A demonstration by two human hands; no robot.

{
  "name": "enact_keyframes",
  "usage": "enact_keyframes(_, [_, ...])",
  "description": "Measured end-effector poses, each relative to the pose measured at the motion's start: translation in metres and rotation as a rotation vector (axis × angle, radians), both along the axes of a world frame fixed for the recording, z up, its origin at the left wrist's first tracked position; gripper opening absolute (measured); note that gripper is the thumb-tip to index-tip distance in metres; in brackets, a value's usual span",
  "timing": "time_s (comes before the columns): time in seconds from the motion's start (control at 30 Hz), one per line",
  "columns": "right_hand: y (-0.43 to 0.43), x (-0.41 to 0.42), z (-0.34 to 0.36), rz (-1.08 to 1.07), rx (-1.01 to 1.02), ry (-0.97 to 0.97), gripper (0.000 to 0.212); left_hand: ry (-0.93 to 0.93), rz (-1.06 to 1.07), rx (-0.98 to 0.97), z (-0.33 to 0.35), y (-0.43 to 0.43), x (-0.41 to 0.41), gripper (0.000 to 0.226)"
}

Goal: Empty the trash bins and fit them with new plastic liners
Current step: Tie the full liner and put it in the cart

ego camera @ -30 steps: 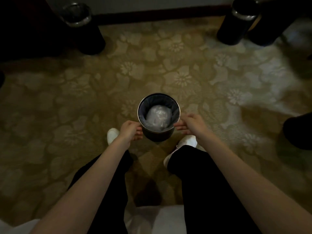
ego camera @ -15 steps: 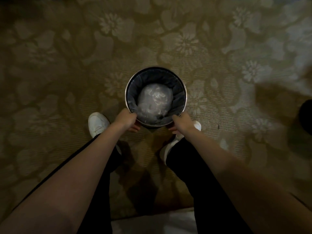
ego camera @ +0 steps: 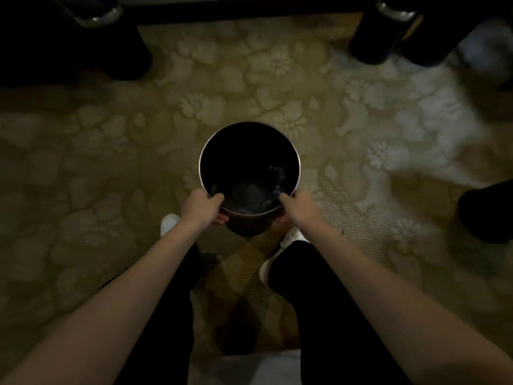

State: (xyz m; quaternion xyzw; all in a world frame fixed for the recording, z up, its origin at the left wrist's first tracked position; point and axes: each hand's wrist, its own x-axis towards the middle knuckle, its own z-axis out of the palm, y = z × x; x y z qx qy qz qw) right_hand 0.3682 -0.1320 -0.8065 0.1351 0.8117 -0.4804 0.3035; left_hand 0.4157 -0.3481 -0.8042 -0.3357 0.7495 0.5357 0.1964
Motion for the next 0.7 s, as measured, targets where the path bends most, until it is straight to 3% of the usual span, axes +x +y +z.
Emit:
enact_keyframes(0.23, [0.030, 0.038, 0.134, -0.012, -0.074, 0.124, 0.026, 0.166, -0.016, -0.041, 0.121, 0.031, 0.033, 0.025])
enact_keyframes(0.37, [0.069, 0.066, 0.177, -0.075, -0.098, 0.192, 0.025, 0.254, -0.018, -0.001, 0.164, 0.070, 0.050, 0.021])
enact_keyframes(0.57, [0.148, 0.090, 0.178, -0.229, -0.119, 0.221, 0.022, 0.302, -0.133, 0.032, 0.169, 0.150, 0.052, 0.009])
enact_keyframes(0.7, [0.199, 0.085, 0.145, -0.329, -0.125, 0.179, 0.010, 0.244, -0.226, 0.036, 0.145, 0.202, 0.028, 0.016])
